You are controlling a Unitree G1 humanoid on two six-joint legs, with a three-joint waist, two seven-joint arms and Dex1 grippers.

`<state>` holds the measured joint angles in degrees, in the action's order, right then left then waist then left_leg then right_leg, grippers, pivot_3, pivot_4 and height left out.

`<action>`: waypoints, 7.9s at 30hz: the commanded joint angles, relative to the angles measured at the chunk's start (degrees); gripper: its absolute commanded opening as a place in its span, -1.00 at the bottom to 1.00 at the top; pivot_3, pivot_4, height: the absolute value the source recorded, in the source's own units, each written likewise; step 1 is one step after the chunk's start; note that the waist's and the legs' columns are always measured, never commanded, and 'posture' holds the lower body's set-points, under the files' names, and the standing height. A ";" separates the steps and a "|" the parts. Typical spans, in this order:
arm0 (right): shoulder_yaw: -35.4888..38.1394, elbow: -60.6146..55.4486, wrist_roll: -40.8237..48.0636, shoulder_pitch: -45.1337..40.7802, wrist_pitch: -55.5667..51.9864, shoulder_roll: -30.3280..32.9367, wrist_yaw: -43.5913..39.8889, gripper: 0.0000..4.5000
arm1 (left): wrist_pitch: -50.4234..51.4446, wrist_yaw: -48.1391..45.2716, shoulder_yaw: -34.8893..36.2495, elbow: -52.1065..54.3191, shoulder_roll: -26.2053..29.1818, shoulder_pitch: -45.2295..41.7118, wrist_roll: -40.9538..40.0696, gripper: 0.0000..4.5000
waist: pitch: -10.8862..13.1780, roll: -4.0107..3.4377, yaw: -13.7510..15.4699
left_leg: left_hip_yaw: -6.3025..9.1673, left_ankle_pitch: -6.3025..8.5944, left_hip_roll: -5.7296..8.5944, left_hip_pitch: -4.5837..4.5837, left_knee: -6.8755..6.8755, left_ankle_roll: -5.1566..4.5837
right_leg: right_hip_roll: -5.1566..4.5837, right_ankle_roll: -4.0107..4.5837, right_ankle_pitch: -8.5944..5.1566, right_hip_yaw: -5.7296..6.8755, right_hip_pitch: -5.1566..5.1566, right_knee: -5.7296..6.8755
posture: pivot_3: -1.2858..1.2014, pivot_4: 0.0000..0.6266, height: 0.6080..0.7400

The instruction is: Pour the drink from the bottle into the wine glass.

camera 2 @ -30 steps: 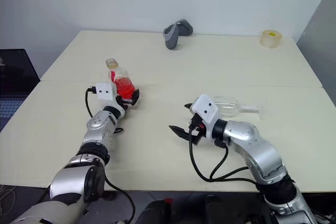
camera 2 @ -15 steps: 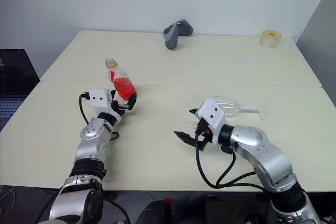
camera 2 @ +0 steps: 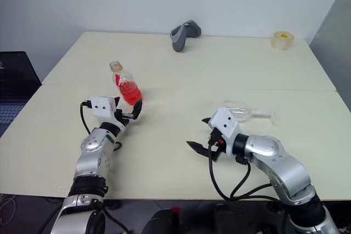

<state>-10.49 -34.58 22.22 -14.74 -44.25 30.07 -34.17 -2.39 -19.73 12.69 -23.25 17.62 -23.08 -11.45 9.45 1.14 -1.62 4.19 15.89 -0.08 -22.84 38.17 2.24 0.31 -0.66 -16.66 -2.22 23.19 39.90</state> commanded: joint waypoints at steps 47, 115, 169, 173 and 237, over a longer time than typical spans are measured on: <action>-7.17 29.08 -72.30 3.52 26.61 11.63 28.53 1.00 | 7.49 -36.49 -20.29 12.66 3.49 -1.40 -3.28 0.98 | -0.06 -0.05 -0.03 | -0.16 -0.19 0.27 0.12 -0.08 0.15 | -0.18 -0.08 -0.07 -0.17 -0.08 0.04 | 0.03 -0.52 1.00; 4.94 85.23 -21.26 -24.48 73.43 -28.58 11.39 -0.62 | 21.65 -27.02 -4.82 31.08 14.12 6.72 -12.17 1.00 | -0.17 0.06 -0.62 | -0.15 -0.14 0.20 0.17 -0.12 0.02 | -0.25 -0.05 -0.05 -0.15 -0.02 0.12 | 0.03 -0.52 1.00; 7.69 1.61 7.67 7.11 11.68 -0.32 -8.73 0.98 | 12.87 4.61 0.37 22.43 1.69 12.95 1.68 1.00 | -0.18 0.07 0.13 | 0.01 -0.12 0.23 0.13 -0.10 -0.01 | -0.26 -0.07 -0.06 -0.02 -0.10 0.06 | 0.03 -0.52 1.00; 7.76 0.42 8.56 7.07 10.49 0.37 -8.41 0.98 | 11.08 5.63 0.35 16.25 2.61 9.06 2.94 1.00 | -0.19 0.08 0.14 | 0.01 -0.13 0.28 0.12 -0.09 -0.01 | -0.27 -0.07 -0.06 0.00 -0.14 0.05 | 0.03 -0.52 1.00; 7.98 -5.08 9.69 5.20 9.28 -0.13 -2.07 1.00 | -9.10 -4.03 -1.31 -33.52 3.27 -27.49 4.28 -0.35 | -0.18 0.13 0.01 | 0.08 -0.15 0.38 -0.02 -0.02 0.00 | -0.32 -0.08 -0.06 0.09 -0.06 0.06 | 0.03 -0.52 1.00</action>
<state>-4.19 -36.35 30.51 -9.55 -34.96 29.55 -36.93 -10.26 -22.34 11.61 -61.45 20.46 -49.81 -6.47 9.27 1.27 -1.60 4.28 15.74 0.30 -22.88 38.16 2.24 -0.01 -0.74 -16.73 -2.12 23.13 39.95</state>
